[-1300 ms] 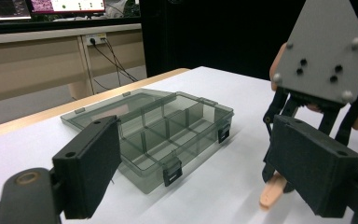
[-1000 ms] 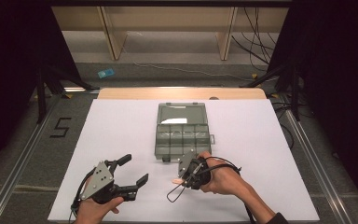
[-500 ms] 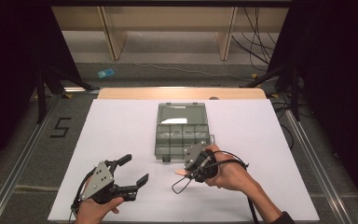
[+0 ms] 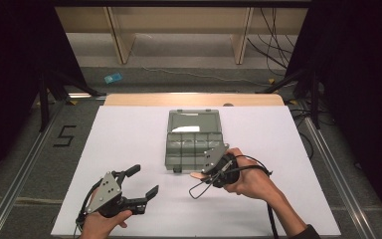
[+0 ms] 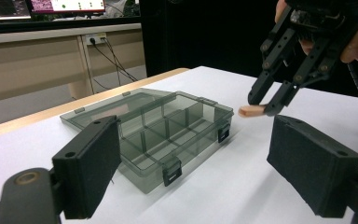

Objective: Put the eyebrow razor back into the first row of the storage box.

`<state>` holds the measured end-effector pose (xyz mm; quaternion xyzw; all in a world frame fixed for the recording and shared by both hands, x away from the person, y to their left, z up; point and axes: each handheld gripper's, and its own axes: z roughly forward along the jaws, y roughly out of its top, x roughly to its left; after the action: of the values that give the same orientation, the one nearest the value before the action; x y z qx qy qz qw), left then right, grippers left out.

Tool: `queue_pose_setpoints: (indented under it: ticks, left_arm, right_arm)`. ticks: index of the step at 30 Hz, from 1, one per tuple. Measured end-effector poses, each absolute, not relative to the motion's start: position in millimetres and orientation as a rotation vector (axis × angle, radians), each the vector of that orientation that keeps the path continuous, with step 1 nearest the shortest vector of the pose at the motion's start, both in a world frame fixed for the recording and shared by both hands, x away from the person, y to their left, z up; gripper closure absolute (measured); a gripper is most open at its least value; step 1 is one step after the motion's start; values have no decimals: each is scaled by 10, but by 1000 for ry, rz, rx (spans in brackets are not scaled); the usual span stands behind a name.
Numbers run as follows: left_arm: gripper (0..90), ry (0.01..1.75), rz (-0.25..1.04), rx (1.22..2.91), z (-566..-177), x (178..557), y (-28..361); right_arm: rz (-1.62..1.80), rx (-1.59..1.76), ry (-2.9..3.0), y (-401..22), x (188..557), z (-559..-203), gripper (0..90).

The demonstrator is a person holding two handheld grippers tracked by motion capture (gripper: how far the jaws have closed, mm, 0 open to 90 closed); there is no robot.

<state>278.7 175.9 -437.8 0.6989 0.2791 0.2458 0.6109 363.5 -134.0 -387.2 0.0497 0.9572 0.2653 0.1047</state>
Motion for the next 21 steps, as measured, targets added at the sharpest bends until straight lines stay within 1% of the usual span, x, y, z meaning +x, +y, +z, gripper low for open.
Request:
queue_pose_setpoints:
  ticks: [21]
  left_arm:
    - [162, 648, 568, 1613, -4379, 2788, 1762]
  right_arm:
    - [824, 191, 2750, -1458, 3723, -3771, 741]
